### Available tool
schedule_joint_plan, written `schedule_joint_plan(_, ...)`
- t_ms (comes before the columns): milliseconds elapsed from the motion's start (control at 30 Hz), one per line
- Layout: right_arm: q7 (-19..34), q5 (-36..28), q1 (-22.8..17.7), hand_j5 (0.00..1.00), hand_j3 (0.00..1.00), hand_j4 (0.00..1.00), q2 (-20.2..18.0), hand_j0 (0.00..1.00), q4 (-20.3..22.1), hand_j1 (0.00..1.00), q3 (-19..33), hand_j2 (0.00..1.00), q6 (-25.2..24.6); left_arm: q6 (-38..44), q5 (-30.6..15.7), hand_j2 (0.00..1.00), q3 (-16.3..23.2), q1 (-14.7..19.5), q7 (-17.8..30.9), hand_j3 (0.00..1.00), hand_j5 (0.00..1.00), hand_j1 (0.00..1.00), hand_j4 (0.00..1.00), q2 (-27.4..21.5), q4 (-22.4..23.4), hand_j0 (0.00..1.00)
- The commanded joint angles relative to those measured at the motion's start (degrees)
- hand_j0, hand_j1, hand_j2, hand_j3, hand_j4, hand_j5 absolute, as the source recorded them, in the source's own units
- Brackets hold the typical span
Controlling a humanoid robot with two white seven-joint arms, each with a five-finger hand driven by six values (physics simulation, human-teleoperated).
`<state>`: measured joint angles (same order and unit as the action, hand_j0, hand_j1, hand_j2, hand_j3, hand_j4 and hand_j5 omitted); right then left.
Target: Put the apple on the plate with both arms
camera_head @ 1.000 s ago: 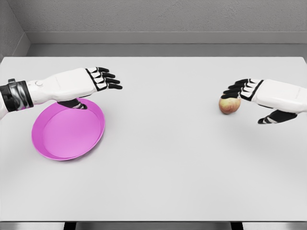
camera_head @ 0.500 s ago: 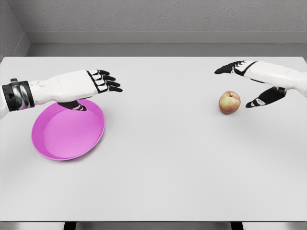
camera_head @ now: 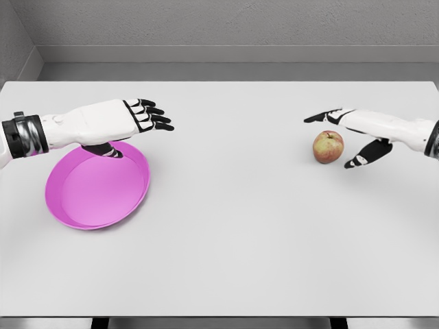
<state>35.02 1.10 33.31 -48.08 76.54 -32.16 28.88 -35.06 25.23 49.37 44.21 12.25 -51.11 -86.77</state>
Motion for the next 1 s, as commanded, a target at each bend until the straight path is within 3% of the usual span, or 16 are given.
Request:
schedule_joint_plan(0,0.0,2.0,0.0,1.00,1.00,1.00,1.0,1.00,-1.9,1.00,-0.7,1.00,0.0,0.1,-0.4,1.00,-0.1,0.0,0.0,1.00,1.00,1.00,1.00,0.0,0.0,1.00)
schedule_joint_plan(233,0.0,2.9,1.8,1.00,1.00,1.00,3.0,1.00,-5.5,1.00,-0.8,1.00,0.0,0.1,-0.4,1.00,-0.1,0.0,0.0,1.00,1.00,1.00,1.00,0.0,0.0,1.00)
schedule_joint_plan(367,0.0,5.3,2.6,1.00,1.00,1.00,6.0,1.00,-8.8,1.00,-0.9,1.00,0.0,0.1,-0.4,1.00,-0.1,0.0,0.0,1.00,1.00,1.00,1.00,0.0,0.0,1.00)
schedule_joint_plan(733,0.0,6.5,3.2,1.00,1.00,1.00,6.2,1.00,-11.0,1.00,-2.0,1.00,0.1,0.1,-0.4,1.00,-0.1,0.0,0.0,1.00,1.00,1.00,1.00,0.0,0.1,1.00)
schedule_joint_plan(967,0.0,7.5,4.0,1.00,1.00,1.00,7.0,1.00,-14.5,1.00,-2.2,1.00,0.9,0.1,-0.4,1.00,-0.1,0.0,0.0,1.00,1.00,1.00,1.00,0.0,0.1,1.00)
